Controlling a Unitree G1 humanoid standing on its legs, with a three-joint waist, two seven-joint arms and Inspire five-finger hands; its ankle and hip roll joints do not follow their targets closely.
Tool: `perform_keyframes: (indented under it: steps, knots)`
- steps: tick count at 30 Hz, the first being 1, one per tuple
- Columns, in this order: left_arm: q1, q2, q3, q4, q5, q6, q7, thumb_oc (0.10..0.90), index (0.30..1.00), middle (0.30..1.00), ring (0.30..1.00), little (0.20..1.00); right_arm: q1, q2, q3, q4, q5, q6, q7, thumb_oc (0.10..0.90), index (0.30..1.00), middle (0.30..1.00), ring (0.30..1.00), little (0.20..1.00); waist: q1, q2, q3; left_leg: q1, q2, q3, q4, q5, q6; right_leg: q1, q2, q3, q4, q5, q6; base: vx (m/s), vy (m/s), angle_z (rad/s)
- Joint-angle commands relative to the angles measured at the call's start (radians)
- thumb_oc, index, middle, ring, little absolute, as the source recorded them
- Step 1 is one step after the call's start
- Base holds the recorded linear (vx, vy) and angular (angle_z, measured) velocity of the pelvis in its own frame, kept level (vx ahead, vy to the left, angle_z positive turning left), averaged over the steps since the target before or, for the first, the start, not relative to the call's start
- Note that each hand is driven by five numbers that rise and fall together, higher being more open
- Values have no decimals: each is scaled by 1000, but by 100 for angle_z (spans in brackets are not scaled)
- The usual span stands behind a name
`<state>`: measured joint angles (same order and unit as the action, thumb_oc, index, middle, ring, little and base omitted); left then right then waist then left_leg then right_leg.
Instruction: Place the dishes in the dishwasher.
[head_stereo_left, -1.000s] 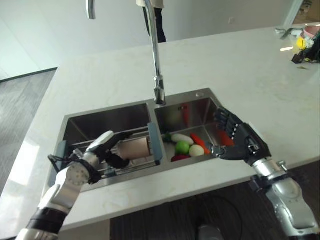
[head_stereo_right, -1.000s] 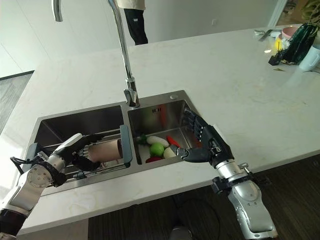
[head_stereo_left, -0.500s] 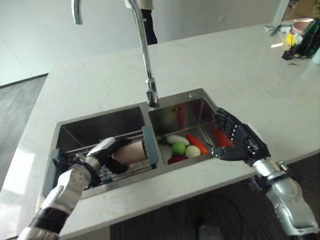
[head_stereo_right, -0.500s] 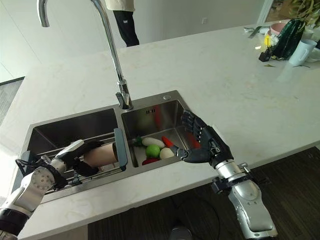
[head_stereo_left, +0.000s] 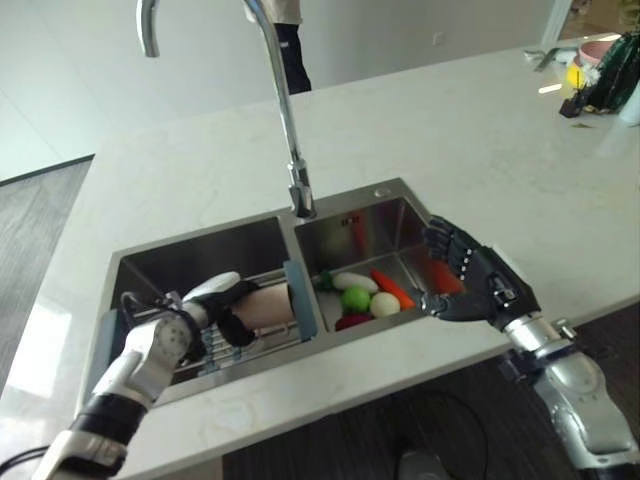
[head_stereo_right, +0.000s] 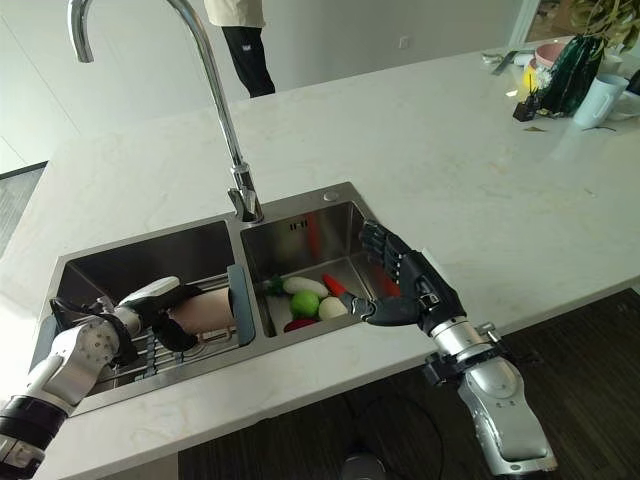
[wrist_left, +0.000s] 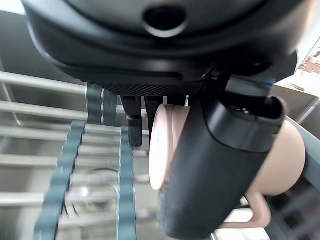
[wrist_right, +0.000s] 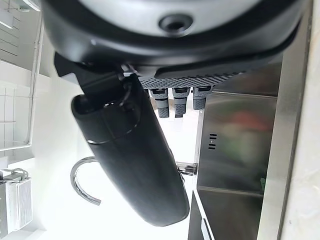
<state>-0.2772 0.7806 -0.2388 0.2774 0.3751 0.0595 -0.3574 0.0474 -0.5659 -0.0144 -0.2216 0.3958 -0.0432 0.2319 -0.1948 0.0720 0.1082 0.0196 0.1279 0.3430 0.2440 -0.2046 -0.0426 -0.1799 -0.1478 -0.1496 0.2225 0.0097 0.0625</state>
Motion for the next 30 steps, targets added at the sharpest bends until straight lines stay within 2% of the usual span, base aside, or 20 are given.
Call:
perform_keyframes:
  steps: [1,5,7,15,20,22,25,26,30]
  knots:
    - [-44,61,28,-69,3,-53,71,400,300,300,300,300,-98,-16,-71,-85,17,-100,5,800,900,900,900,900,0,0,-51,-32,99,23,56,10,-50,52,-82,2,77,-119,147,0,0,0]
    - [-11,46,79,-92,-27,-50,138,400,300,300,300,300,-94,-9,-79,-83,13,-102,5,800,900,900,900,900,13,-5,-50,-32,98,16,56,5,-52,59,-90,-10,77,-125,151,0,0,0]
    - [29,26,138,-107,-66,-68,234,400,300,300,300,300,-88,2,-87,-85,6,-102,1,800,900,900,900,900,29,-12,-51,-42,96,7,56,15,-50,56,-95,-18,77,-118,147,-39,1,5]
    - [130,-7,269,-190,-142,-112,319,400,300,300,300,300,-82,22,-95,-92,-16,-93,-19,800,900,900,900,900,75,-25,-52,-61,85,-22,56,17,-52,62,-118,-48,77,-119,151,-17,7,7]
    - [232,-38,419,-294,-197,-175,382,400,300,300,300,300,-66,41,-120,-103,-31,-96,-38,800,900,900,900,900,118,-39,-51,-77,66,-50,56,13,-51,67,-136,-68,77,-119,155,-32,36,15]
    - [256,-51,465,-321,-242,-217,459,400,300,300,300,300,-66,46,-120,-104,-38,-100,-50,800,900,900,900,900,132,-44,-50,-81,58,-60,56,11,-49,69,-145,-76,77,-118,157,-43,60,23]
    - [303,-113,557,-387,-302,-347,628,400,300,300,300,300,-54,78,-125,-116,-58,-120,-81,800,900,900,900,900,164,-62,-47,-93,39,-80,56,7,-46,72,-169,-92,77,-110,165,-54,88,32]
    - [336,-169,602,-431,-308,-417,695,400,300,300,300,300,-44,103,-125,-125,-74,-131,-102,800,900,900,900,900,182,-75,-47,-100,25,-91,56,3,-43,73,-187,-103,77,-103,170,-43,98,30]
    - [355,-212,639,-484,-319,-492,745,400,300,300,300,300,-37,112,-138,-136,-83,-148,-132,800,900,900,900,900,201,-93,-42,-109,4,-105,56,0,-39,79,-221,-114,77,-79,178,-20,95,25]
